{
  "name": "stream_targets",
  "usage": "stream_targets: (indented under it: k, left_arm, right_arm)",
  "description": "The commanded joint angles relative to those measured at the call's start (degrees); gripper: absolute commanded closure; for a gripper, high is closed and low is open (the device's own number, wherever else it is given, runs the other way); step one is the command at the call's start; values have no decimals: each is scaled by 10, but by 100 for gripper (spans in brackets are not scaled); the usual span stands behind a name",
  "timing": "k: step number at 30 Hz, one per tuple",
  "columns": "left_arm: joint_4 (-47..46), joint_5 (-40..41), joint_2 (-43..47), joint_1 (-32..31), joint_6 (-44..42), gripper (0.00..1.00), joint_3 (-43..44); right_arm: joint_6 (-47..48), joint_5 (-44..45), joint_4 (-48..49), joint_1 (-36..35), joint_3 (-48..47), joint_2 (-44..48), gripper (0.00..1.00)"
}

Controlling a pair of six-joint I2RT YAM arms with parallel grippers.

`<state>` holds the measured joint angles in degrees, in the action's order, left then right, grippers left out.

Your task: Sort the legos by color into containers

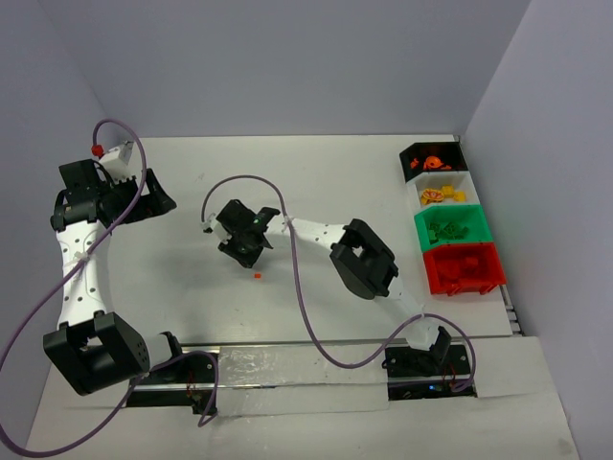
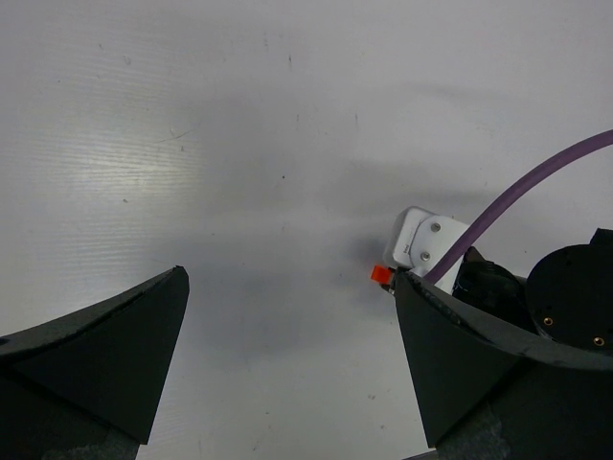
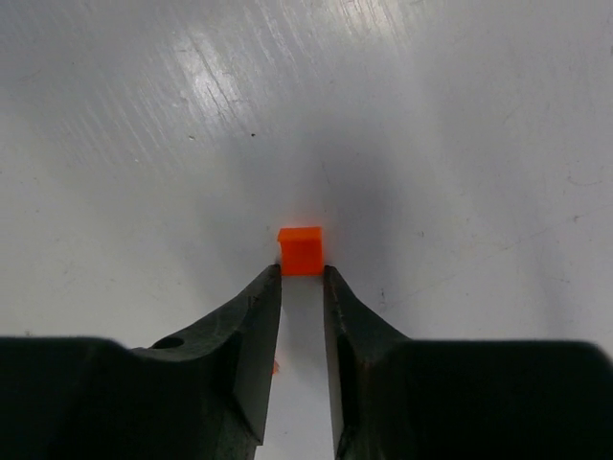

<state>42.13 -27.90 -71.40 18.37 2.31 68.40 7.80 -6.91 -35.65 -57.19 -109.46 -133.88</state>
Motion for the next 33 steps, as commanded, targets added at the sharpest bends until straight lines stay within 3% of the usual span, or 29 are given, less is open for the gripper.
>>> stream_targets:
  k: [1, 8, 13, 15, 18, 19, 24, 29, 33]
  left_arm:
    - [-6, -6, 6, 4, -5, 1, 17]
    - [-6, -4, 5, 4, -7, 1, 21]
    - [-6, -7, 2, 4, -11, 1, 21]
    - [-7, -7, 0, 4, -12, 1, 21]
    - [-22, -3, 5, 5, -6, 1, 13]
    - [-24, -2, 4, 5, -6, 1, 11]
    - [-31, 52, -24, 5, -31, 2, 13]
    - [-58, 80, -128, 5, -32, 21, 60]
    - [-85, 92, -225, 2, -34, 28, 112]
  right_arm:
    - [4, 4, -1, -5, 17, -7, 74]
    - [10, 29, 10, 2, 61, 30, 91]
    - [-3, -2, 22, 61, 106, 108, 96]
    - [-1, -33, 5, 91, 106, 132, 84]
    - [7, -61, 1, 111, 114, 162, 50]
    - [5, -64, 1, 113, 116, 166, 43]
    - [-22, -74, -7, 117, 97, 166, 34]
    - [-48, -82, -19, 142, 81, 159, 30]
    - [-57, -84, -20, 175, 104, 177, 23]
